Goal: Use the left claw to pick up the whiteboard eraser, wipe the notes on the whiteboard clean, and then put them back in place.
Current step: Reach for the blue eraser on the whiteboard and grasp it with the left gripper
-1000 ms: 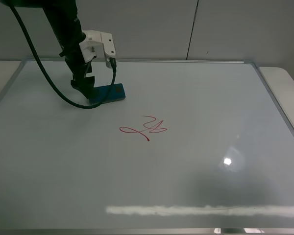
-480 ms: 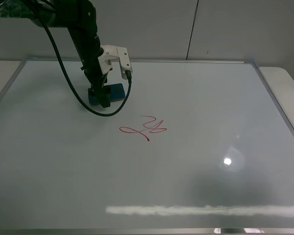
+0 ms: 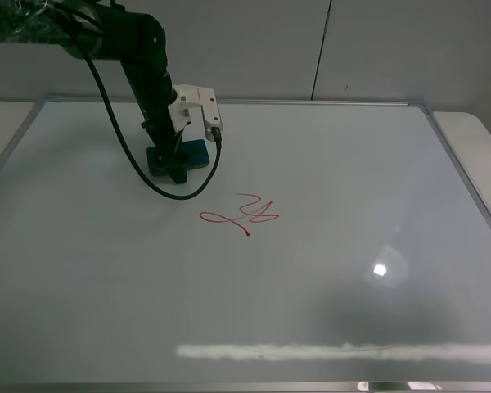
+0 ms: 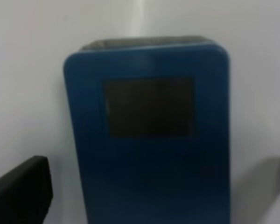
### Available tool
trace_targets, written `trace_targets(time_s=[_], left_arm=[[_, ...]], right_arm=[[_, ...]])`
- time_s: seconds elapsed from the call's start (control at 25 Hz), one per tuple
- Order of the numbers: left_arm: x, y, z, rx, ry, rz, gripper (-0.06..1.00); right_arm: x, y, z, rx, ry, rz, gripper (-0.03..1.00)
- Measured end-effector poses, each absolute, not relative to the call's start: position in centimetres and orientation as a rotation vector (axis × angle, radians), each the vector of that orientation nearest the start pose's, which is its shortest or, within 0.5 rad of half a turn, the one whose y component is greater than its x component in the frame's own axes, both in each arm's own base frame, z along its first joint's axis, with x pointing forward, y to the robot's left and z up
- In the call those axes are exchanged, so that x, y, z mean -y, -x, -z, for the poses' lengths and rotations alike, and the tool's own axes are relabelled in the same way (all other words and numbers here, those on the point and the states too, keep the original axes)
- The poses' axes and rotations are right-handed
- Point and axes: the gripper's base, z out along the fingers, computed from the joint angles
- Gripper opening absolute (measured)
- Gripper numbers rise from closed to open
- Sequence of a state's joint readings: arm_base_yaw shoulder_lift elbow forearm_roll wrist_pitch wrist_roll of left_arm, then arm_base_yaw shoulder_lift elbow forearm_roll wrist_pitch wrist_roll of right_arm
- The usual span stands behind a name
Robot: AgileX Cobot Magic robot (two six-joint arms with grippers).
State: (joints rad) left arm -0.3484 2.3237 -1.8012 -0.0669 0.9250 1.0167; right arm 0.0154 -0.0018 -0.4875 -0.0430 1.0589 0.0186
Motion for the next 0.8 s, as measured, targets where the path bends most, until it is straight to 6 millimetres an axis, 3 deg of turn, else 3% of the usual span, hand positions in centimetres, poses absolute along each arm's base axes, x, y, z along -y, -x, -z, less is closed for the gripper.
trace_targets(time_s=[0.52, 0.6, 0.68, 0.8], left_arm=[[16.54, -44.86, -12.67, -2.286, -1.818, -0.061, 0.99], [16.54, -44.84, -12.67, -2.289, -1.819, -0.060, 0.87], [16.49, -44.70, -12.64, -2.307, -1.822, -0.050, 0.55], [16.36, -44.48, -12.64, -2.341, -1.826, -0.043, 0.55]], right_arm=[[0.35, 0.36, -27.40, -2.053, -0.005, 0.030, 0.99], [0.35, 0.36, -27.40, -2.053, -0.005, 0.030, 0.99], [0.35, 0.36, -27.40, -2.053, -0.005, 0.030, 0.99], [0.35, 0.36, -27.40, -2.053, -0.005, 0.030, 0.99]])
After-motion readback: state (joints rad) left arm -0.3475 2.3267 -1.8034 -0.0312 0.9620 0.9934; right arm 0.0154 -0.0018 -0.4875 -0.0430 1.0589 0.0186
